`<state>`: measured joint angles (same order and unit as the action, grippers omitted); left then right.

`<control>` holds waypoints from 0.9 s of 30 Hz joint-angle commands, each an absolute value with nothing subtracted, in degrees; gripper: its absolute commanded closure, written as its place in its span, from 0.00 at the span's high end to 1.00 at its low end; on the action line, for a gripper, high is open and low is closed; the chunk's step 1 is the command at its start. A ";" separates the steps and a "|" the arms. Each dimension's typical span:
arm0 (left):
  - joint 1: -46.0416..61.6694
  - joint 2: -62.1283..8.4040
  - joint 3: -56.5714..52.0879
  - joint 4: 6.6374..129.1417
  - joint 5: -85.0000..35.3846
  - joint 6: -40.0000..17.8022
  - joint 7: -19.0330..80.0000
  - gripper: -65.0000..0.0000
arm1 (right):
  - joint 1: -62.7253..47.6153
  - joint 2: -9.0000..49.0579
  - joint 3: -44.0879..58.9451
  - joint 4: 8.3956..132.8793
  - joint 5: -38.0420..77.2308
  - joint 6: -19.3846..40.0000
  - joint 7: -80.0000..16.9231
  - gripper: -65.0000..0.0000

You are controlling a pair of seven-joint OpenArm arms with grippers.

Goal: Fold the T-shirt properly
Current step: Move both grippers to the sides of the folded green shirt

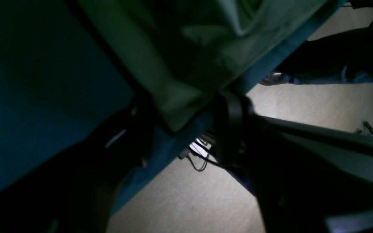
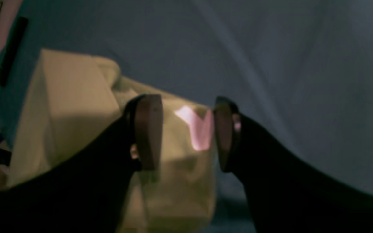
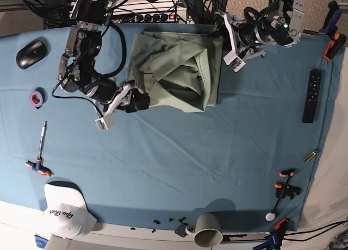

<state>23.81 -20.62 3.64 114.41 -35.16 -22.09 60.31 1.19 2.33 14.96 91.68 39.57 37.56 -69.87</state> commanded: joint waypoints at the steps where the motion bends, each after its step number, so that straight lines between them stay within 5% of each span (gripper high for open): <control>1: 24.12 -20.80 3.64 114.83 -35.20 -22.31 60.84 0.47 | 2.42 2.72 15.09 91.83 39.92 37.87 -68.45 0.41; 12: 24.08 -20.80 3.62 114.83 -35.20 -22.28 60.77 0.47 | 4.14 2.70 15.05 82.39 42.35 37.89 -67.81 0.41; 15: 24.08 -20.80 3.62 114.83 -35.20 -22.28 60.75 0.45 | 4.14 2.70 15.05 82.39 42.61 37.87 -68.23 0.24; 17: 24.05 -20.80 3.62 114.83 -35.18 -22.26 60.53 0.30 | 4.16 2.72 15.05 82.41 42.61 37.89 -69.06 0.01; 19: 23.92 -20.80 3.62 114.83 -35.18 -22.31 60.34 0.01 | 4.14 2.70 15.05 82.46 42.63 37.89 -69.56 0.00; 27: 20.58 -20.84 3.57 114.76 -32.53 -22.24 59.44 0.00 | 3.55 2.70 15.09 83.22 46.00 37.93 -73.80 0.00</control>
